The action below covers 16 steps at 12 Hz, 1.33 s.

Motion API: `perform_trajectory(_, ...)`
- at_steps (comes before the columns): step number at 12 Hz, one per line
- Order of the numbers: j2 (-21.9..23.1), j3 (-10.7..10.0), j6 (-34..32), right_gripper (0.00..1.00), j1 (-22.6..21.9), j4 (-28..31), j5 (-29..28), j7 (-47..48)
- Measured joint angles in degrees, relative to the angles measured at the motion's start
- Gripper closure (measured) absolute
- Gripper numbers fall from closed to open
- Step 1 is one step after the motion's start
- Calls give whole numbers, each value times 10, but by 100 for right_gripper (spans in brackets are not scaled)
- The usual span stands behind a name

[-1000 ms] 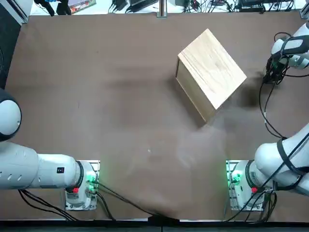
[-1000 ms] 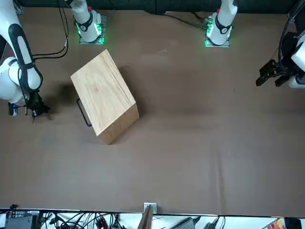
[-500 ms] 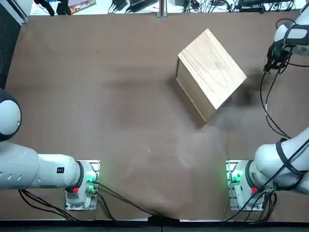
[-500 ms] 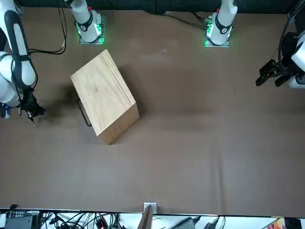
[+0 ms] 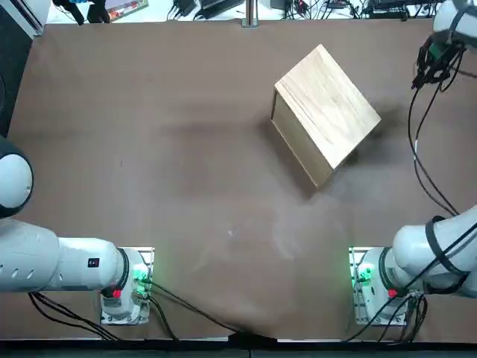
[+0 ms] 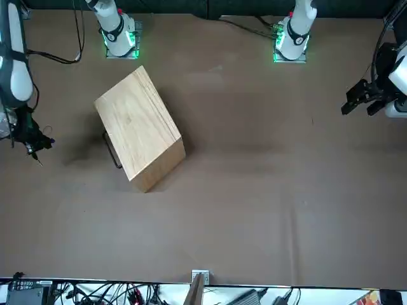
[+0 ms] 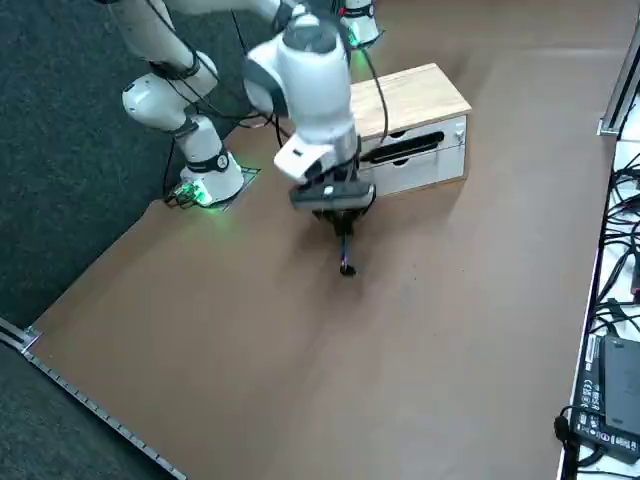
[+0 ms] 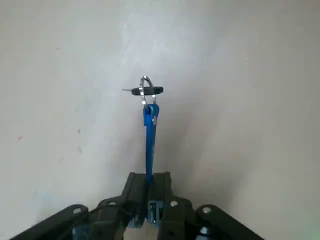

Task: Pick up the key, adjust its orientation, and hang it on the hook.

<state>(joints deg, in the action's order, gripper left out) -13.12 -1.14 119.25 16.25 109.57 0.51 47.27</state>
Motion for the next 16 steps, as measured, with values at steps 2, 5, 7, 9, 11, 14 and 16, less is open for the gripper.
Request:
perform_trajectory(2, 4, 0, -30, 96, -14, -23, 0, 0)
perform_trajectory(5, 5, 1, -34, 96, -28, -31, 0, -7)
perform_trajectory(7, 4, 1, -34, 96, -37, -31, 0, -30)
perform_trajectory(9, 3, 1, -34, 96, -46, -31, 0, -67)
perform_trajectory(11, -5, 2, -34, 96, -63, -31, 0, -110)
perform_trajectory(14, -15, 2, -33, 96, -84, -33, 0, -182)
perform_trajectory(16, -20, 2, -32, 96, -97, -34, 1, -219)
